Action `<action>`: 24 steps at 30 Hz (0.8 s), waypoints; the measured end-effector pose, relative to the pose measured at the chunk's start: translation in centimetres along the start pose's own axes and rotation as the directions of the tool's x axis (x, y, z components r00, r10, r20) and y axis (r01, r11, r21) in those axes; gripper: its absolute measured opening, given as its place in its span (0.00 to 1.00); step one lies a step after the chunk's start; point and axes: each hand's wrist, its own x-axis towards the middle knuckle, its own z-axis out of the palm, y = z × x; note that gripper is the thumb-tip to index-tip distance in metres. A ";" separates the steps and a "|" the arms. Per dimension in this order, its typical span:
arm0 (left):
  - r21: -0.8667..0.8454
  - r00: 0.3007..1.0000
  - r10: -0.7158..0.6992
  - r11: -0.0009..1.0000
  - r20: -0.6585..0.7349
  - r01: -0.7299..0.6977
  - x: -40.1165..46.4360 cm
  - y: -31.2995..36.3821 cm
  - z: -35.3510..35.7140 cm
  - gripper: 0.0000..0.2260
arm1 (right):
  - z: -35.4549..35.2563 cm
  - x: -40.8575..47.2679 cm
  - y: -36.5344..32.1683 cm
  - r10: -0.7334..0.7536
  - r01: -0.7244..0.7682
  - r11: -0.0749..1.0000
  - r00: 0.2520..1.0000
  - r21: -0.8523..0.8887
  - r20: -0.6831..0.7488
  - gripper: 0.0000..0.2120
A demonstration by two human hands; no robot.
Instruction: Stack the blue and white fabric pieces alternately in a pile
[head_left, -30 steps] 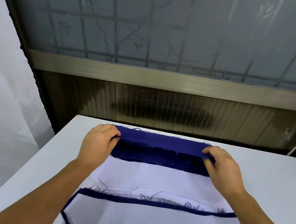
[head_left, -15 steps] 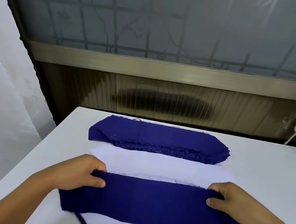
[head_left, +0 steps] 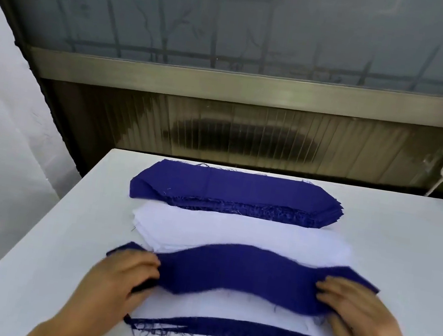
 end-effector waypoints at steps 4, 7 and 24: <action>-0.044 0.998 -0.038 0.998 0.040 0.040 -3.1 -0.1 2.7 0.25 | 1.1 -2.1 0.0 0.053 -0.053 0.998 0.997 0.015 0.056 0.28; -0.043 0.997 -0.069 0.997 0.038 0.070 -3.2 -0.3 2.5 0.22 | 1.1 -2.4 0.3 0.099 -0.100 0.995 0.994 0.016 0.044 0.27; -0.075 0.976 -0.100 0.990 0.192 0.116 -3.4 -0.6 2.1 0.17 | 0.9 -2.3 -0.7 0.150 -0.160 0.985 0.981 0.069 0.126 0.28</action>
